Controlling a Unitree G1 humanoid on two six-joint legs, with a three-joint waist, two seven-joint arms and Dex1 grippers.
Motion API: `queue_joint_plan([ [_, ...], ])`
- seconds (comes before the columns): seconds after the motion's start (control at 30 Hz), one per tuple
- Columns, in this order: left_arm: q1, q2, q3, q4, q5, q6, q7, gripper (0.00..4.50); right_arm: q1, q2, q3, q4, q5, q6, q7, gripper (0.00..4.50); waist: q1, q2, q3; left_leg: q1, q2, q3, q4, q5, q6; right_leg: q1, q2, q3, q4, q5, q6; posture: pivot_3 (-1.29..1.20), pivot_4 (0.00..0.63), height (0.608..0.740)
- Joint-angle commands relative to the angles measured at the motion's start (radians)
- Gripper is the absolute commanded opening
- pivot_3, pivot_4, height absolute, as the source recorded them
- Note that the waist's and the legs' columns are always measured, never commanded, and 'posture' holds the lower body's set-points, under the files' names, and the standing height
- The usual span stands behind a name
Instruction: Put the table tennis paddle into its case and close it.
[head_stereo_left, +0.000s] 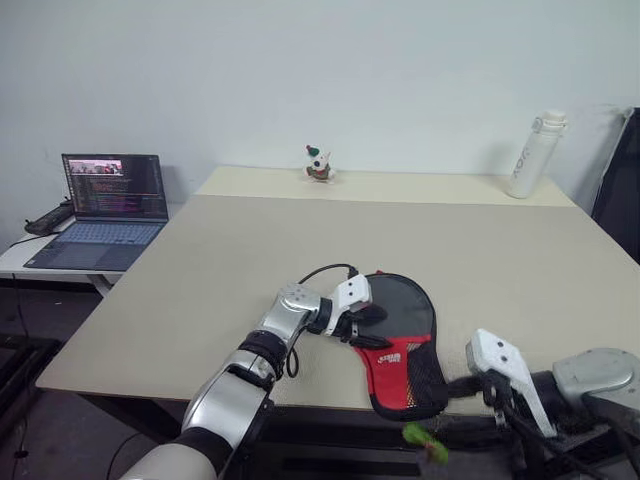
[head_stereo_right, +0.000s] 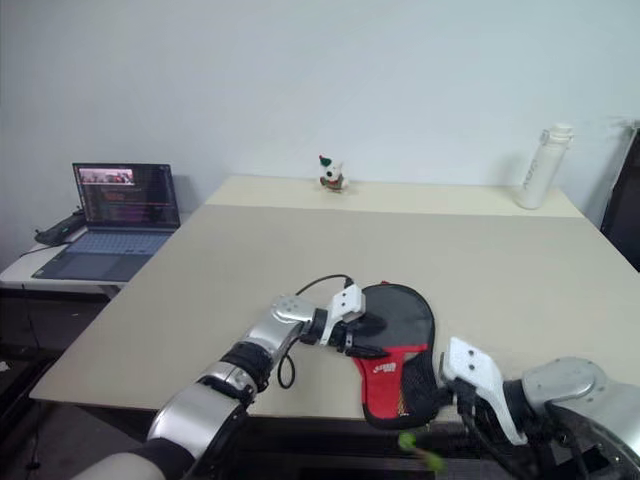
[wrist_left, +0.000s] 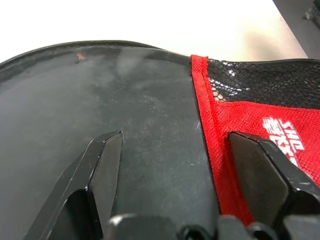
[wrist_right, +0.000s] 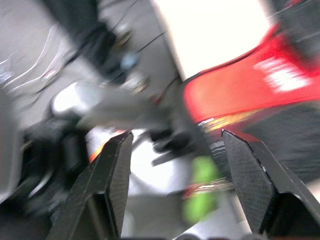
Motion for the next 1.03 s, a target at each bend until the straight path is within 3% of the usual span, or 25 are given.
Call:
queue_joint_plan([
  [0.03, 0.093, 0.103, 0.085, -0.309, -0.102, 0.134, -0.021, 3.67, -0.058, 0.029, -0.032, 0.111, -0.077, -0.108, -0.035, 3.10, -0.006, 0.000, 0.000, 0.000, 0.001, 0.000, 0.000, 0.000, 0.000, -0.001, 0.001, 0.000, 0.000, 0.000, 0.000, 0.00, 0.150, 0.740],
  [0.23, 0.383, 0.272, 0.230, -0.906, -0.260, 0.505, 0.104, 3.67, -0.190, 0.136, 0.027, 0.385, -0.205, -0.317, -0.016, 3.10, -0.021, 0.001, 0.001, -0.001, 0.003, 0.000, -0.003, 0.000, 0.000, -0.004, 0.002, 0.001, 0.002, -0.001, -0.001, 0.00, 0.150, 0.740],
  [0.43, 0.579, 0.335, 0.364, -1.216, -0.325, 0.684, 0.292, 3.67, -0.332, 0.175, 0.040, 0.699, -0.312, -0.492, 0.032, 3.10, -0.016, 0.001, 0.001, 0.000, 0.008, 0.001, -0.001, 0.000, 0.000, -0.002, 0.002, 0.001, 0.001, -0.001, -0.002, 0.00, 0.150, 0.740],
  [0.6, 0.631, 0.366, 0.408, -1.269, -0.349, 0.710, 0.356, 3.67, -0.356, 0.152, 0.010, 0.834, -0.357, -0.548, 0.052, 3.10, -0.012, 0.001, 0.001, 0.000, 0.008, 0.002, -0.002, 0.000, 0.000, -0.003, 0.002, 0.001, 0.001, -0.001, -0.002, 0.00, 0.150, 0.740],
  [0.73, 0.591, 0.378, 0.371, -1.231, -0.345, 0.696, 0.369, 3.67, -0.357, 0.102, -0.011, 0.915, -0.396, -0.594, 0.075, 3.10, -0.009, 0.001, 0.001, 0.000, 0.007, 0.002, -0.002, 0.000, 0.000, -0.003, 0.002, 0.002, 0.001, -0.002, -0.004, 0.00, 0.150, 0.740],
  [1.03, 0.527, 0.357, 0.306, -1.119, -0.332, 0.636, 0.382, 3.67, -0.336, 0.027, -0.053, 0.880, -0.408, -0.558, 0.097, 3.10, -0.012, 0.001, 0.001, 0.000, 0.008, 0.004, -0.002, 0.000, 0.000, -0.004, 0.002, 0.003, 0.001, -0.001, -0.003, 0.00, 0.150, 0.740],
])
